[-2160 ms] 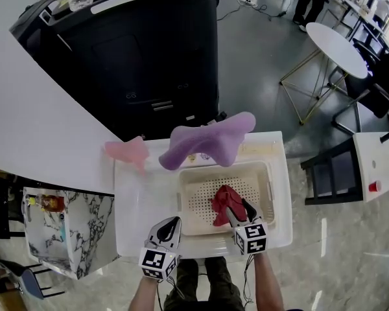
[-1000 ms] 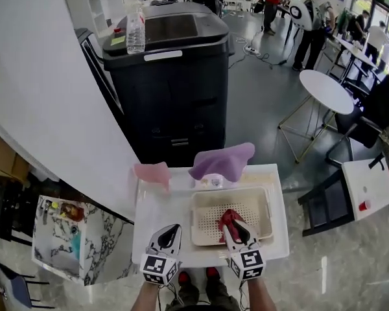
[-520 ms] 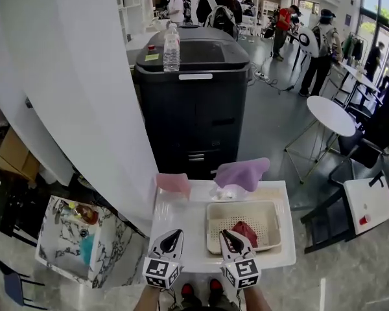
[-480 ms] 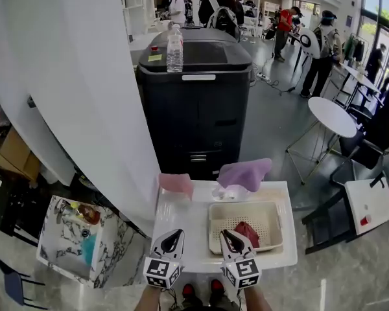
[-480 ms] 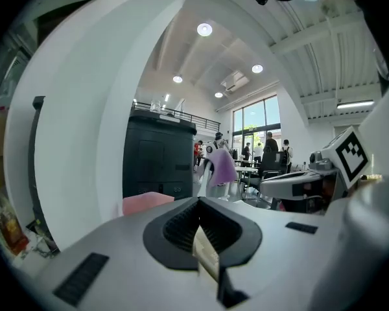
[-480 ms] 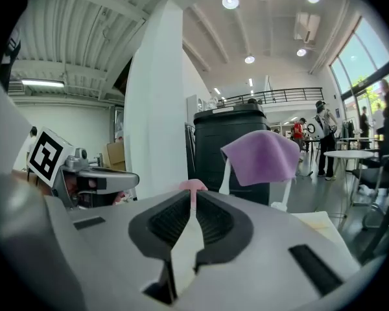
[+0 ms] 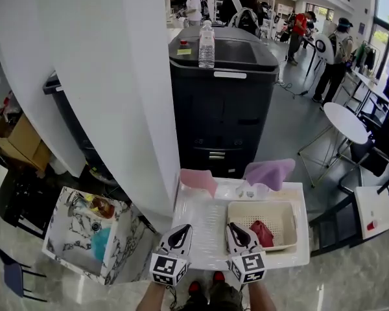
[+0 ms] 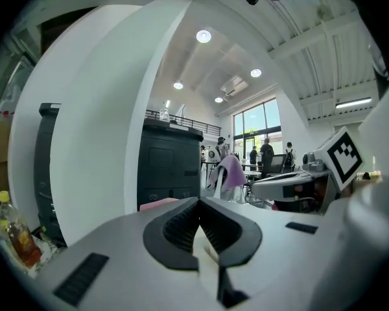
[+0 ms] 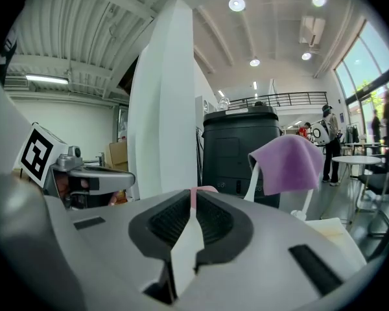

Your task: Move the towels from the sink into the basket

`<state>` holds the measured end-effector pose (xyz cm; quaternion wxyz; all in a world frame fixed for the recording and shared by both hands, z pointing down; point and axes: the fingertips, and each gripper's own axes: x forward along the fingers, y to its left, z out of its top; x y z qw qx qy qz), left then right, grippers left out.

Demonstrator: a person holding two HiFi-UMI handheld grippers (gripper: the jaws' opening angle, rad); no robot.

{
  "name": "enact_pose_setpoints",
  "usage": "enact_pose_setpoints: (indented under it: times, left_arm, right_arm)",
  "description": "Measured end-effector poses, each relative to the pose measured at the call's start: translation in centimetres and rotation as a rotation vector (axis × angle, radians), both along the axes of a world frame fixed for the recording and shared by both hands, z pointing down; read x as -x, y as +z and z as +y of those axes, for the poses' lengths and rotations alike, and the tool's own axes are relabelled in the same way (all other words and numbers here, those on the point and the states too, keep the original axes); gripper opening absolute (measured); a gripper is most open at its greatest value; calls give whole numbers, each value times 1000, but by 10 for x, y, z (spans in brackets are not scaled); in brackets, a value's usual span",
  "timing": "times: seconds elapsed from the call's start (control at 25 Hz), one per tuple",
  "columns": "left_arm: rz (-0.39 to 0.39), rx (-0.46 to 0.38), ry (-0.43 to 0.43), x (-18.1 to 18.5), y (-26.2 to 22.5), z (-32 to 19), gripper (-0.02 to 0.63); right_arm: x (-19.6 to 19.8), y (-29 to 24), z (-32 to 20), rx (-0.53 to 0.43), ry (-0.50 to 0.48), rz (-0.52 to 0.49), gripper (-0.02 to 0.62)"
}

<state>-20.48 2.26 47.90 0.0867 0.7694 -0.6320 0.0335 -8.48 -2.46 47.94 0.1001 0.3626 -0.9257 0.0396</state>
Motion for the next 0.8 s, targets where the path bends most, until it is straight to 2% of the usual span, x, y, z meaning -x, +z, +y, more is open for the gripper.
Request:
enact_pose_setpoints:
  times: [0.24, 0.52, 0.8]
  left_arm:
    - [12, 13, -39, 19, 7, -5, 3]
    - [19, 39, -90, 32, 20, -38, 3]
    - [32, 107, -135, 40, 47, -73, 3]
  right_arm:
    - [11, 7, -17, 7, -13, 18, 49]
    - [27, 31, -57, 50, -58, 33, 49]
    - [45, 58, -103, 98, -112, 50, 49]
